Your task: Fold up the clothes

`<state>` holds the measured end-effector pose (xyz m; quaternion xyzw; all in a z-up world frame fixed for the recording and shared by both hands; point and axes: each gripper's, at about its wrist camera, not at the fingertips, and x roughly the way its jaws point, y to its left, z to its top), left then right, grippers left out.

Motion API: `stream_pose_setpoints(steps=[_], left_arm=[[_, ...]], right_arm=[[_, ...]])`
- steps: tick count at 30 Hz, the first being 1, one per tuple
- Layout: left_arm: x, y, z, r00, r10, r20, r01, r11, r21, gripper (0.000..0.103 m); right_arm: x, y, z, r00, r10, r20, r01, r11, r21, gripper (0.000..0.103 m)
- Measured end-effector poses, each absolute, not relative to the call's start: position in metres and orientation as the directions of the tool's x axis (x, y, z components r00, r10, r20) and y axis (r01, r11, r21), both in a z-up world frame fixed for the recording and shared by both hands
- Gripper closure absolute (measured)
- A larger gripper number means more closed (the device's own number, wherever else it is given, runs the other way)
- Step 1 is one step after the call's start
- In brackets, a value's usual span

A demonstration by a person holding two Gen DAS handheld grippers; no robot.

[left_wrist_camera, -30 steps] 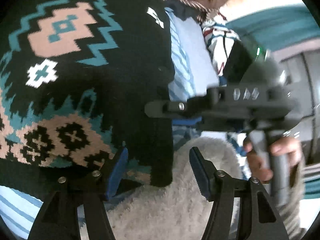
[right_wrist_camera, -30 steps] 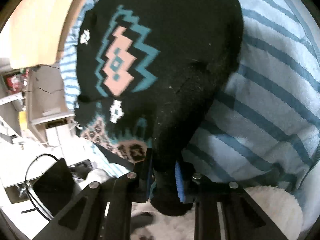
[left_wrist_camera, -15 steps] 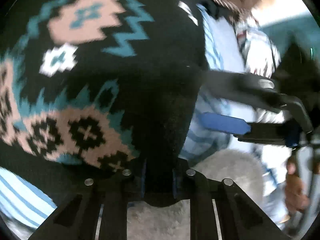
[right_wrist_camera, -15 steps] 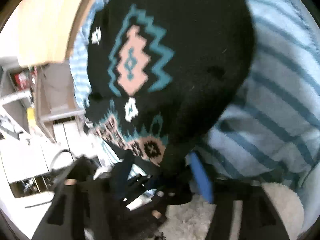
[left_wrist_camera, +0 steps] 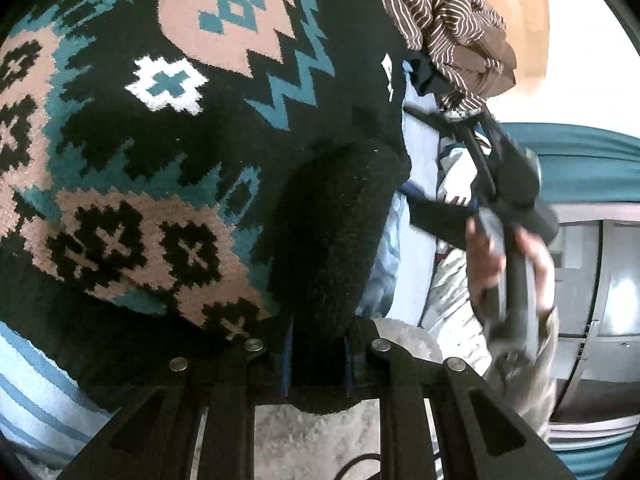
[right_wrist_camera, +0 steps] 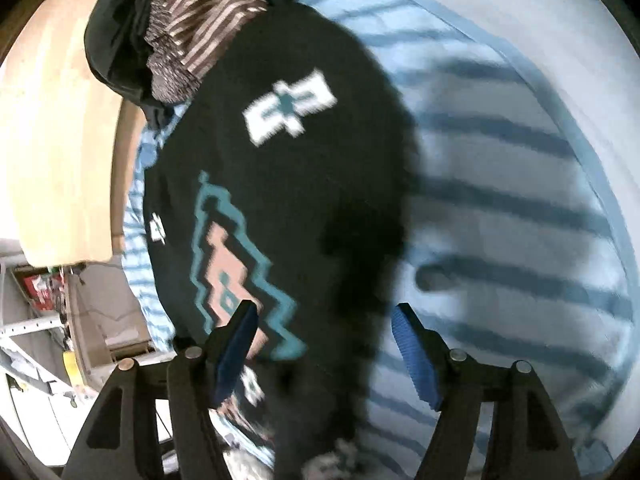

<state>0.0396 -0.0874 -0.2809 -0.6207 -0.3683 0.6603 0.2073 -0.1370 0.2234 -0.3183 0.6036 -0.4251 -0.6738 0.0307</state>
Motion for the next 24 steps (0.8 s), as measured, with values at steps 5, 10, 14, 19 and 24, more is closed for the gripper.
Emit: stream_pose_setpoints(steps=[5,10,14,19,24], left_arm=[[0.039,-0.092,-0.270,-0.208,0.747,-0.631,0.147,-0.614,-0.775,0.084],[0.056,-0.136,-0.251,-0.359,0.745,-0.562,0.158,-0.545,-0.823,0.084],[0.069,-0.177,-0.250,-0.453,0.720,-0.526,0.217,-0.483,-0.848,0.084],[0.068,-0.198,-0.276,-0.467,0.644,-0.605,0.336,-0.504,-0.796,0.084],[0.068,-0.200,-0.285,-0.453,0.617,-0.644,0.349,-0.542,-0.765,0.084]], right_arm=[[-0.158,0.203,-0.315,-0.220,-0.409,-0.886,-0.466,-0.754,0.464,0.089],[-0.170,0.148,-0.261,-0.332,-0.366,-0.869,-0.283,-0.840,0.462,0.089],[-0.198,0.078,-0.248,-0.293,-0.361,-0.885,-0.141,-0.900,0.413,0.089],[-0.218,0.014,-0.288,-0.168,-0.377,-0.911,-0.092,-0.914,0.396,0.047],[-0.200,0.010,-0.297,-0.144,-0.471,-0.870,-0.104,-0.867,0.487,0.042]])
